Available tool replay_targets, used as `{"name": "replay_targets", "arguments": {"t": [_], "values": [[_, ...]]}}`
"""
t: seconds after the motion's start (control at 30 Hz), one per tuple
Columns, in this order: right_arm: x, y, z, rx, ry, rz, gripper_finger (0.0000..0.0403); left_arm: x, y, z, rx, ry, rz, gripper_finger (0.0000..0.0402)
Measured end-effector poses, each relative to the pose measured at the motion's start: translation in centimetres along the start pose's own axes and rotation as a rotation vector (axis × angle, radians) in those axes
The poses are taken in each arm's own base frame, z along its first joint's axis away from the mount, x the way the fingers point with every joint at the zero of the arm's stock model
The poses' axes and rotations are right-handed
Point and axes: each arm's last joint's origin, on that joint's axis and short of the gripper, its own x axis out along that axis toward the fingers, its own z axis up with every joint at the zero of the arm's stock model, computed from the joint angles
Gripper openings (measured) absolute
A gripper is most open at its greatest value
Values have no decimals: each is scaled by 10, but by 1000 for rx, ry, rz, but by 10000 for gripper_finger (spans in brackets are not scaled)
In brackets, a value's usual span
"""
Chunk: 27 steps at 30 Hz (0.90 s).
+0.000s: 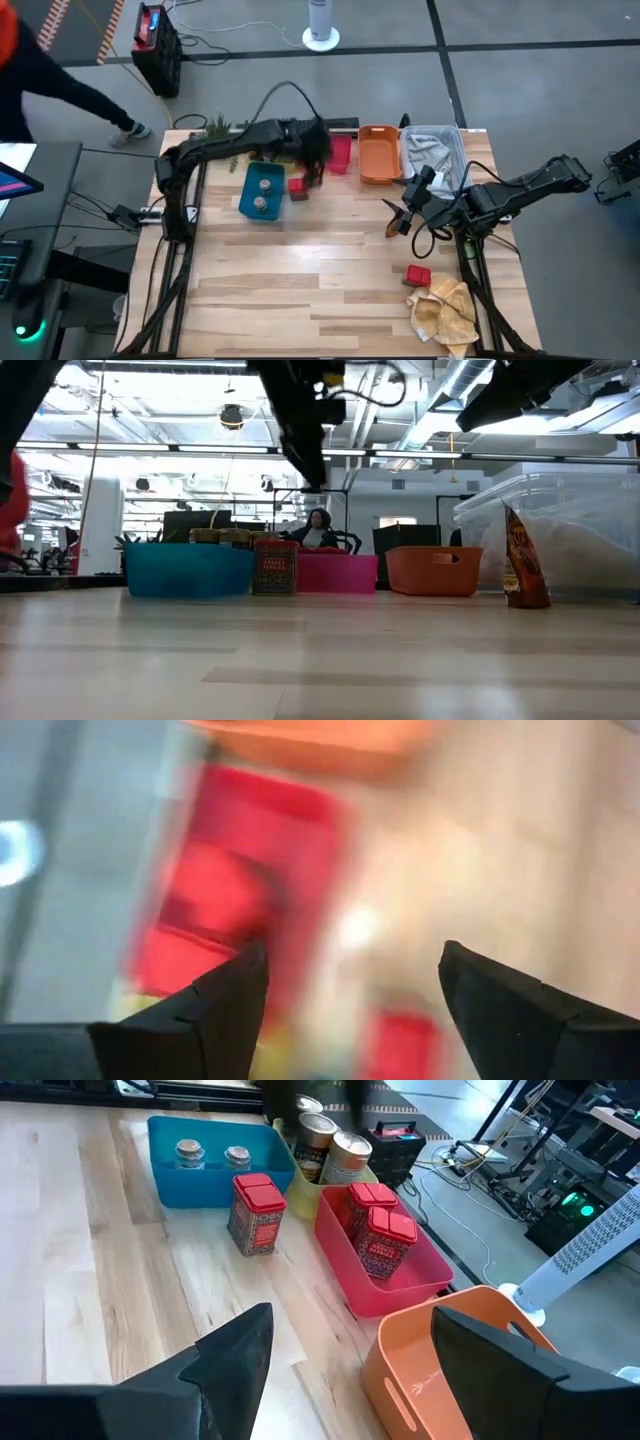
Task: Sort spices by type
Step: Put the top red seasoning can into the red bin
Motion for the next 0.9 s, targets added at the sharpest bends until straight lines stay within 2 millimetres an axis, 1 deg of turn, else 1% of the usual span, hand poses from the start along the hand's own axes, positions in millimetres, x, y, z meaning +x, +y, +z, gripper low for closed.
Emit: {"name": "replay_targets", "arguments": {"t": [0.1, 0.2, 0.3, 0.37, 0.47, 0.63, 0.77, 0.9], "values": [[0, 0, 1, 3, -4, 1, 303, -8, -33, -7, 60, 104, -101, 275], [0, 0, 2, 14, -13, 3, 303, -3, -58, -10, 98, 171, -76, 275], [-1, 1, 3, 24, -26, 10, 303, 1, -74, -11, 139, 186, -42, 279], [-2, 3, 3, 21, -29, 20, 303, 4, -78, -14, 173, 200, -29, 282], [-5, 6, 3, 12, -36, 42, 303, 11, -75, -23, 197, 266, -3, 288], [-8, 9, 2, -1, -41, 60, 303, 27, -59, -35, 192, 321, 5, 292], [-8, 9, 2, -8, -42, 60, 303, 44, -44, -45, 170, 322, 3, 293], [-8, 9, 2, -8, -42, 60, 303, 58, -32, -54, 134, 327, -26, 293]]}}
